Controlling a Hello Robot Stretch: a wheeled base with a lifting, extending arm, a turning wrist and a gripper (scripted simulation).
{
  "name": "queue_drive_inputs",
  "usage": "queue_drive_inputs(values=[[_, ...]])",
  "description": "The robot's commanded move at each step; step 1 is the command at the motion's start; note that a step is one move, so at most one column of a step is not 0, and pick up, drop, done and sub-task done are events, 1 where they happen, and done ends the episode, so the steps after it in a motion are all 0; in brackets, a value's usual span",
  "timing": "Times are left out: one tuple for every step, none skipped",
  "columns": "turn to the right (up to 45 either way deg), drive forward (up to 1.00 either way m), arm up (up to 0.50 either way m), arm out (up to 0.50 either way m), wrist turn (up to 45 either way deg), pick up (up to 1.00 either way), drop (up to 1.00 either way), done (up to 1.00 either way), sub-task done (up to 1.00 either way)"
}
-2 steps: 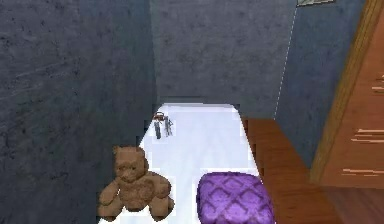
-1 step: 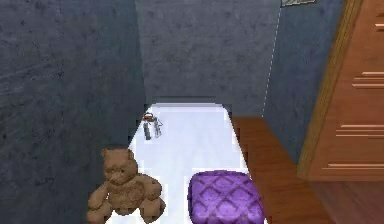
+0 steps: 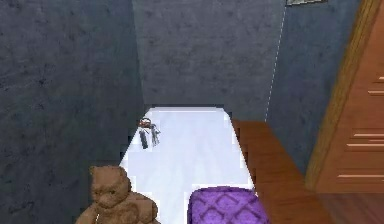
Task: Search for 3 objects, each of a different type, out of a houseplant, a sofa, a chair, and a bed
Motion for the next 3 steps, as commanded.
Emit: queue_drive_inputs(values=[[-45.0, 0.0, 0.0, 0.0, 0.0, 0.0, 0.0, 0.0, 0.0], [-45.0, 0.0, 0.0, 0.0, 0.0, 0.0, 0.0, 0.0, 0.0], [-45.0, 0.0, 0.0, 0.0, 0.0, 0.0, 0.0, 0.0, 0.0]])
